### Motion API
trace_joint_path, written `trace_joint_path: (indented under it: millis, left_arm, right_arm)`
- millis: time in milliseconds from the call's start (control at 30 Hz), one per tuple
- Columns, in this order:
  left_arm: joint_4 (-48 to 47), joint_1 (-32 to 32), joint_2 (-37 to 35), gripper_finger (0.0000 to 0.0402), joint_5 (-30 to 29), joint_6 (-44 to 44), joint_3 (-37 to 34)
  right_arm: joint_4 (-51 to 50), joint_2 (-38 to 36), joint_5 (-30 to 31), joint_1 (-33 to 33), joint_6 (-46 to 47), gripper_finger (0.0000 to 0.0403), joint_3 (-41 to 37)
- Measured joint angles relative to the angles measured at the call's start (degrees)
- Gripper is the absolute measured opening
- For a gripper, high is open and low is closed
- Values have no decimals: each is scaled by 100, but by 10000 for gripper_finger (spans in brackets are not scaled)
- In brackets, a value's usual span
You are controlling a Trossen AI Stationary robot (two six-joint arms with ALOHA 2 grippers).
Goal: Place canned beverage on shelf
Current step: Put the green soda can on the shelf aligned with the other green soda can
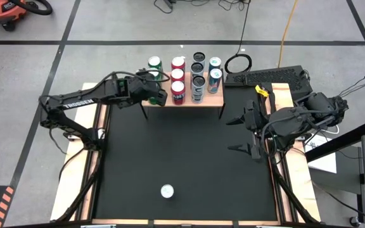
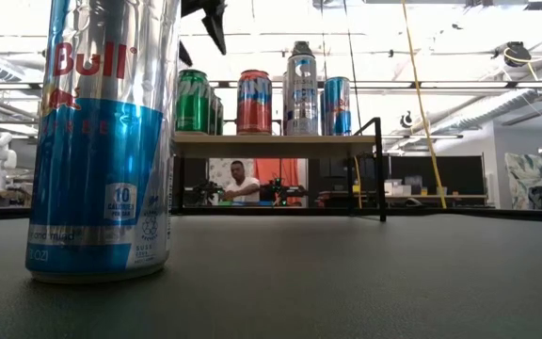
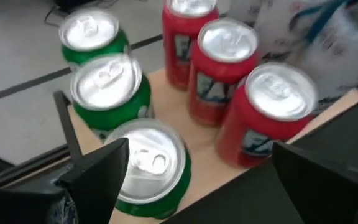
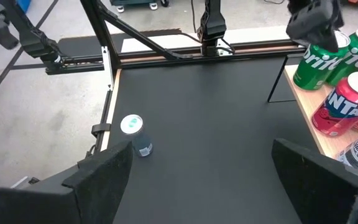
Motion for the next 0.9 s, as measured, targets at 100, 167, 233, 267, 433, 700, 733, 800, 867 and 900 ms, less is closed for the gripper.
trace_joint_path:
  millis: [100, 167, 233, 267, 433, 700, 733, 800, 867, 900]
  left_arm:
    - [-279, -50, -3, 396, -103, -110, 313]
    - [-793, -54, -10, 396, -165, -512, 515]
    - [-1215, -54, -21, 396, -143, -918, 591]
    - [-1382, -54, -17, 396, -63, -1121, 595]
    - [-2078, -52, -9, 375, 562, -1891, 606]
    - [-2516, -375, -8, 297, 561, -1353, 606]
    - [-2482, -408, -8, 288, 430, -1060, 602]
    - [-2129, -524, -19, 270, 315, -252, 528]
    - [-2111, -631, -23, 250, 212, -91, 514]
    - [-2227, -685, -42, 240, 216, -122, 508]
  right_arm:
    - [1, 0, 1, 0, -1, 363, -1]
    - [-1, 0, 2, 0, 5, 363, -1]
    - [1, 0, 2, 0, 11, 363, 1]
    - [1, 0, 4, 0, 13, 363, 0]
    - [1, 0, 7, 0, 15, 363, 1]
    - [1, 0, 9, 0, 18, 363, -1]
    - [1, 0, 9, 0, 17, 363, -1]
    - [1, 0, 11, 0, 17, 363, 1]
    - [-1, 0, 11, 0, 19, 363, 1]
    - [-1, 0, 12, 0, 20, 363, 0]
